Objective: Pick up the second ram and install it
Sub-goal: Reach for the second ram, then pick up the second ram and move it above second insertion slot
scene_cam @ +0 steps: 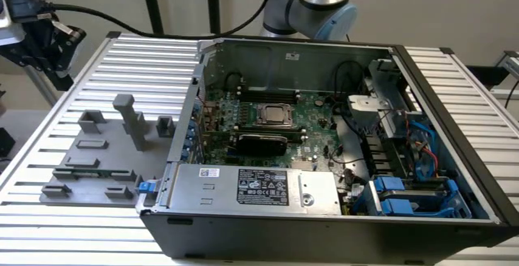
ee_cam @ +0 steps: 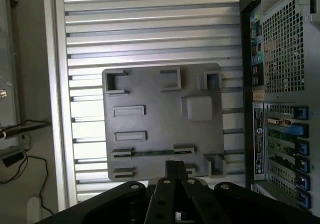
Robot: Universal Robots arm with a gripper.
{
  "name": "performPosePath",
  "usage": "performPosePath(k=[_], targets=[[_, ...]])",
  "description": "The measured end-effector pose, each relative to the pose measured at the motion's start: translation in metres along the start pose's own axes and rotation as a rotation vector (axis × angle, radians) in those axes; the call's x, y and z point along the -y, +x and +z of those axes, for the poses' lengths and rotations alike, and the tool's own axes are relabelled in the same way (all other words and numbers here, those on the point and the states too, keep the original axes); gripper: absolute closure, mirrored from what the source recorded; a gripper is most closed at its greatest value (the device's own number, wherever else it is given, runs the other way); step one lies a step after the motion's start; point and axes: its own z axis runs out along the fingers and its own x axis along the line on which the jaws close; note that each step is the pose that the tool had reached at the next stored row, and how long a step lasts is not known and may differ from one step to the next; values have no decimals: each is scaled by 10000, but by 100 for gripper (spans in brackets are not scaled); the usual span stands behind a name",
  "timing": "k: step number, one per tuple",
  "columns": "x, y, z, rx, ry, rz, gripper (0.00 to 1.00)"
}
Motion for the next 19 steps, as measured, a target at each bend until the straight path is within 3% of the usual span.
performPosePath(k=[11, 19], targets=[[153, 358, 28, -3, 28, 0, 89], [159, 378, 29, -1, 27, -1, 89]])
